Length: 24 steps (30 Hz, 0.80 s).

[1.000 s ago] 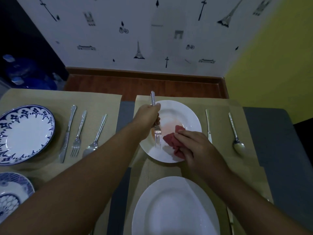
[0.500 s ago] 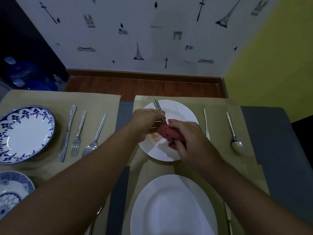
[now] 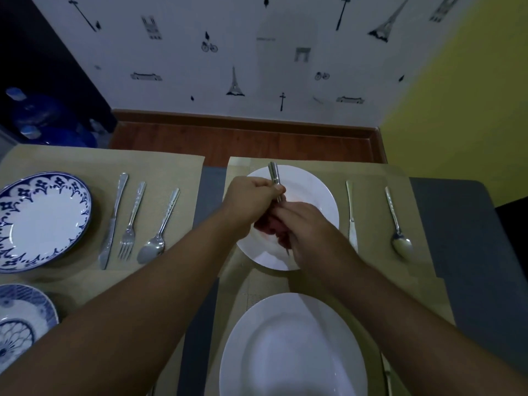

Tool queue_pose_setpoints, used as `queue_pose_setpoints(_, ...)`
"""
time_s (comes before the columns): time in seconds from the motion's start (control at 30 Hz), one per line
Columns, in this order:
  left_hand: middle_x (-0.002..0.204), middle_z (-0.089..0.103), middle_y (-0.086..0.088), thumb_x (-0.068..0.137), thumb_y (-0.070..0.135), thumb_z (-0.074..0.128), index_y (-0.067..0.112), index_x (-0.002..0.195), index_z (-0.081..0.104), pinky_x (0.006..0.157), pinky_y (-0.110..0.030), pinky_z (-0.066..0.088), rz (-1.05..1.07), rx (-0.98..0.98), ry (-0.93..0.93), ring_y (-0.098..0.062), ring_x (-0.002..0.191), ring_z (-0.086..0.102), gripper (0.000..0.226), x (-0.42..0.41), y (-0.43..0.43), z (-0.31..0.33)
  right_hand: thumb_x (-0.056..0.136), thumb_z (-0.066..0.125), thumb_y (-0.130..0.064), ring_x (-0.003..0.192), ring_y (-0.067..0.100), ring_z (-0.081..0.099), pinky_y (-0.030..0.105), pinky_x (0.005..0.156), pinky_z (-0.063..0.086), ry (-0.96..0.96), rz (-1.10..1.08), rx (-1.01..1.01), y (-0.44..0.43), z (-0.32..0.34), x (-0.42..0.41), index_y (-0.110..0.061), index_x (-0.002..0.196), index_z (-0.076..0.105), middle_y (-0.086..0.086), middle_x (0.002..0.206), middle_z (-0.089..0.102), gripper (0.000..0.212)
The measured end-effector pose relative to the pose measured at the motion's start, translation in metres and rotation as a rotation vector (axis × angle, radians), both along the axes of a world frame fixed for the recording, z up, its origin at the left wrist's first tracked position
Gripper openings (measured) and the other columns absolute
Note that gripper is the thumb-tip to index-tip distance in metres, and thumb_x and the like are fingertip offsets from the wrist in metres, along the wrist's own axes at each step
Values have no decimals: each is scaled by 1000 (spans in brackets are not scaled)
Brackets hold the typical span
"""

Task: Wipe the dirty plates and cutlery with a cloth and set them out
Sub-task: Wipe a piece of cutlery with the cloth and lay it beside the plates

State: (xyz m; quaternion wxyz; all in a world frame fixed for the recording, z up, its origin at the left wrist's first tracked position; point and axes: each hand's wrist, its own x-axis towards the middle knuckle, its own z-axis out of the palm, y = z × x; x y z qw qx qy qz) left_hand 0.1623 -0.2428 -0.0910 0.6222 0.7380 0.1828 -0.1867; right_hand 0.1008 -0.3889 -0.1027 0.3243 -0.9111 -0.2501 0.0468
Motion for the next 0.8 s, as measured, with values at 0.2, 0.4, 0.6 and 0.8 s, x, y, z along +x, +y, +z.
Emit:
queue_pose_setpoints(0.2,87,76,-13,93,11,67,3,100,74,70,-30,63,109,-96,17,-20,73,73,13,15,8,2,92,52,-7,113,20,50,29,100,42,-99,-35,-58,-12,-9,-29,-10,131,57,6,123,61,40)
queue_pose_setpoints(0.4,92,76,-15,95,13,67,1,100,74,73,-35,63,181,-138,44,-19,72,71,15,21,18,-5,95,43,-18,116,19,50,34,103,42,-43,-48,-112,-26,-18,-38,-11,127,61,5,125,61,37)
queue_pose_setpoints(0.6,98,75,-16,96,13,65,0,102,72,74,-33,62,248,-175,17,-22,78,70,15,22,23,-9,89,53,-5,116,20,53,34,102,43,-87,-112,-60,-43,-12,-41,-11,125,62,4,125,61,38)
queue_pose_setpoints(0.8,87,67,-12,100,13,59,2,117,68,78,-39,63,262,-303,44,-25,82,68,22,14,16,-6,86,47,-6,116,22,54,33,102,42,-121,-144,-9,-41,0,-40,-9,127,61,3,125,62,43)
